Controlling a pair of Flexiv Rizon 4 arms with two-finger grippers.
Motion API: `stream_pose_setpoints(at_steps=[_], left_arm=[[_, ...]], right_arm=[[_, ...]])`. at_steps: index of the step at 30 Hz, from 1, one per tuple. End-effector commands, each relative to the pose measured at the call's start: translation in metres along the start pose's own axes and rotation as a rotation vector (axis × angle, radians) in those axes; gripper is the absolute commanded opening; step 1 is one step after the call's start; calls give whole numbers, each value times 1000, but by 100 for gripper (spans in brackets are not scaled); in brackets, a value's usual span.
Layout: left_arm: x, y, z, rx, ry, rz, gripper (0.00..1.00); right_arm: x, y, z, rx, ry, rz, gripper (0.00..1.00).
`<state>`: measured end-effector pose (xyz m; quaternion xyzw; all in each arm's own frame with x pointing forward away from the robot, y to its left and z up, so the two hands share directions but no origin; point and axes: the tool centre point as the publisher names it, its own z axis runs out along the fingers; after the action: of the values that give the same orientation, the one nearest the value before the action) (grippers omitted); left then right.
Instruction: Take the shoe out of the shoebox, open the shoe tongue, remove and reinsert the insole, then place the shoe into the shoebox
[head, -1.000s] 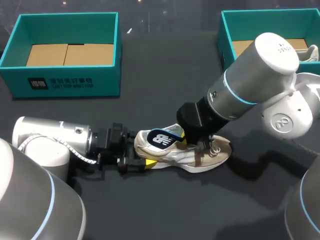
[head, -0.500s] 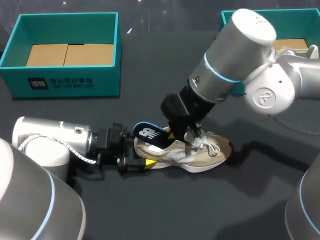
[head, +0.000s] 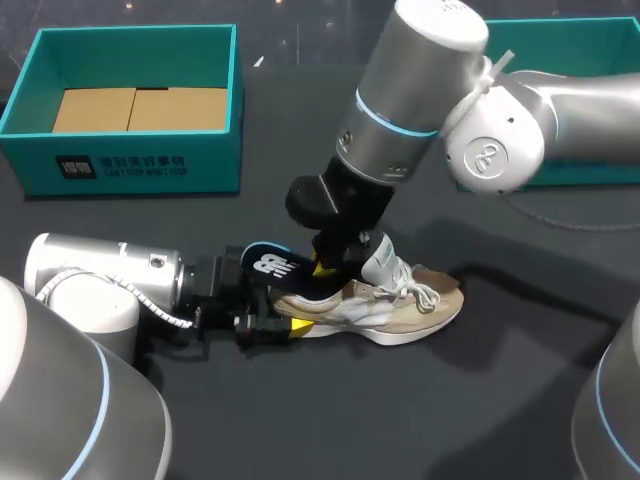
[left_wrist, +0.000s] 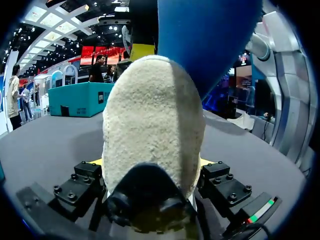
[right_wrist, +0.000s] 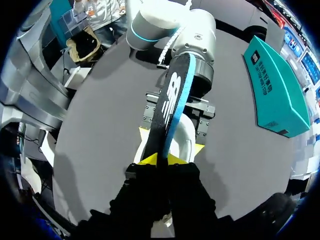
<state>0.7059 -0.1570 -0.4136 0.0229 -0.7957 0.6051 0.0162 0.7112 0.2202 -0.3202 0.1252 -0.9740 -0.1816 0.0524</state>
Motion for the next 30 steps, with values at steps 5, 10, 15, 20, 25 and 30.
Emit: stream_pose_setpoints(at_steps=[5, 10, 15, 20, 25, 30], left_arm=[[0, 1, 1, 0, -1, 0, 0], [0, 1, 1, 0, -1, 0, 0], [0, 1, 1, 0, -1, 0, 0], [0, 1, 1, 0, -1, 0, 0], [0, 1, 1, 0, -1, 0, 0], [0, 1, 1, 0, -1, 0, 0]], right_arm=[[-8, 4, -2, -18, 40, 167, 35], [-12, 0, 1, -42, 69, 244, 43], [-12, -2, 0, -83, 74, 302, 47], [-10, 1, -2, -129, 100, 313, 48], [-8, 3, -4, -176, 111, 309, 52], [-10, 4, -3, -232, 137, 288, 52]])
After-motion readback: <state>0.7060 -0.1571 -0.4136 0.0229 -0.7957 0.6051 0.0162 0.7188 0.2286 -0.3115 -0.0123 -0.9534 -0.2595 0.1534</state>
